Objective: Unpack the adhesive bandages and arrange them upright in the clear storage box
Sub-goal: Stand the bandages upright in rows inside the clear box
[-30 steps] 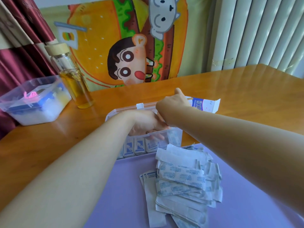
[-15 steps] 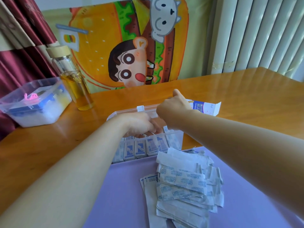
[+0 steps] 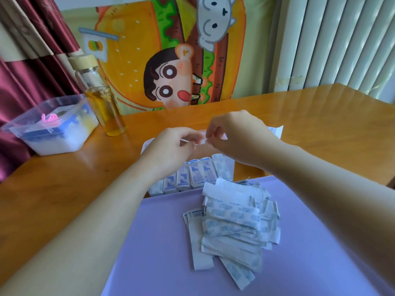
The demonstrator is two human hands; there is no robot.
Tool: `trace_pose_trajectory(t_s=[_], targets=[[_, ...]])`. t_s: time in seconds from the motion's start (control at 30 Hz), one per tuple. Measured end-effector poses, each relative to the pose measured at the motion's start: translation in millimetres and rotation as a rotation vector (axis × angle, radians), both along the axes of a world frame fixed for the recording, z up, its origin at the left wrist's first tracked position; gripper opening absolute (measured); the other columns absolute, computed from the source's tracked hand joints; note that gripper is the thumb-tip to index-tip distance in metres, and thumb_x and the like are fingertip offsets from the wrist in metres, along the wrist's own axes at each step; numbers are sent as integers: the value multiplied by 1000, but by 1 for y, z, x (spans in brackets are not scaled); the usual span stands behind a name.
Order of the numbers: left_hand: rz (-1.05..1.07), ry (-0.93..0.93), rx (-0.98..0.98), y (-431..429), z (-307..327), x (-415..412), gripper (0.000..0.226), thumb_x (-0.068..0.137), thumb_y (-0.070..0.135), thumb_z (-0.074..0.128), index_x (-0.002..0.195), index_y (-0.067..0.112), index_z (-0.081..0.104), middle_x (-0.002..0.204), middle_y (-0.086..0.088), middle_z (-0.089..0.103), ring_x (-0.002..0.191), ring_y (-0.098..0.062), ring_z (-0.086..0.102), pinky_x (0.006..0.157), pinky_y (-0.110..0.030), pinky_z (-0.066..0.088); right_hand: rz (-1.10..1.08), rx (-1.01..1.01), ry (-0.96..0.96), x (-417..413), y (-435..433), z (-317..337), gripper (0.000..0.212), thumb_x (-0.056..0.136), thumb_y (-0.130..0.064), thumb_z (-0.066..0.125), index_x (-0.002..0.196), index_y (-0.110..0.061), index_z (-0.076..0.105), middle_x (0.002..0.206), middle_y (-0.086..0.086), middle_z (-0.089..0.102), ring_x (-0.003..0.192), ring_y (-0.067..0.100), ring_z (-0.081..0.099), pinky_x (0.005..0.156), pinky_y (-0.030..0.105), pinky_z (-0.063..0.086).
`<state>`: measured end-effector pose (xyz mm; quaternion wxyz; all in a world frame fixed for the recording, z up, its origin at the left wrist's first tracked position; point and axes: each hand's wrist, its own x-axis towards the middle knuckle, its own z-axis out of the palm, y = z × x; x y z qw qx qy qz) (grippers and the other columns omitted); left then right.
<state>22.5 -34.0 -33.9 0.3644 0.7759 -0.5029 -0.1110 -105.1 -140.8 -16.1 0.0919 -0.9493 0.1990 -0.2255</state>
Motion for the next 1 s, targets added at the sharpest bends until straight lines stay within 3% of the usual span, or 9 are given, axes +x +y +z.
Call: trace_pose_trajectory(t_s=[0.1, 0.23, 0.4, 0.5, 0.63, 0.7, 0.73, 0.83, 1.0], targets=[[-119, 21, -45, 25, -5, -26, 29, 93, 11, 53, 95, 39, 61, 95, 24, 63, 89, 4, 61, 78, -14, 48, 49, 138, 101, -31, 11, -12, 10, 86, -24, 60, 85, -22, 69, 76, -9, 66, 75, 14, 60, 72, 35, 54], [-186, -154, 163, 47, -29, -50, 28, 91, 10, 56, 112, 25, 66, 103, 12, 60, 93, -3, 56, 75, -7, 40, 117, 229, 366, -63, 23, -36, 20, 81, -33, 70, 99, -24, 69, 86, -14, 64, 66, -6, 52, 60, 7, 40], [-136, -212, 240, 78, -47, -72, 30, 91, 18, 57, 120, 26, 62, 112, 9, 55, 97, -2, 50, 71, 1, 34, 17, 174, 405, -73, 39, -60, 51, 76, -45, 72, 121, -24, 57, 112, -3, 59, 92, 13, 54, 80, 27, 46], [-106, -177, 236, 96, -48, -80, 29, 91, 20, 59, 119, 26, 63, 114, 8, 57, 97, -3, 52, 76, -5, 38, -43, 221, 435, -73, 45, -66, 59, 72, -46, 75, 121, -22, 52, 112, 1, 57, 93, 18, 52, 82, 33, 47], [-80, -223, 233, 113, -41, -86, 25, 90, 21, 59, 114, 26, 66, 106, 11, 59, 91, -2, 54, 70, 1, 36, -59, 241, 506, -75, 53, -61, 45, 77, -42, 72, 107, -14, 54, 93, 2, 57, 76, 16, 48, 57, 22, 36], [-80, -206, 219, 118, -39, -85, 24, 89, 25, 60, 112, 27, 67, 108, 10, 63, 91, -3, 58, 76, -5, 41, -64, 200, 548, -77, 57, -58, 34, 82, -43, 67, 94, -13, 56, 76, -1, 50, 64, 14, 43, 49, 21, 27], [-72, -192, 208, 121, -40, -85, 23, 89, 30, 60, 110, 29, 68, 108, 11, 65, 92, -3, 59, 82, -14, 46, -82, 195, 559, -80, 59, -58, 31, 84, -43, 64, 89, -14, 55, 70, -2, 47, 62, 13, 41, 48, 21, 26], [-26, -169, 224, 127, -44, -80, 30, 80, 50, 55, 105, 39, 68, 103, 19, 66, 93, 2, 61, 89, -33, 50, -124, 298, 497, -91, 57, -51, 33, 86, -42, 61, 81, -11, 55, 69, 0, 48, 64, 17, 42, 51, 23, 28], [27, 75, 135, 127, -46, -85, 19, 90, 33, 59, 106, 39, 66, 104, 18, 67, 93, 6, 59, 80, -16, 47, -207, 807, 125, -110, 47, -40, 33, 78, -41, 72, 79, -10, 59, 76, 3, 57, 68, 15, 50, 61, 23, 38]])
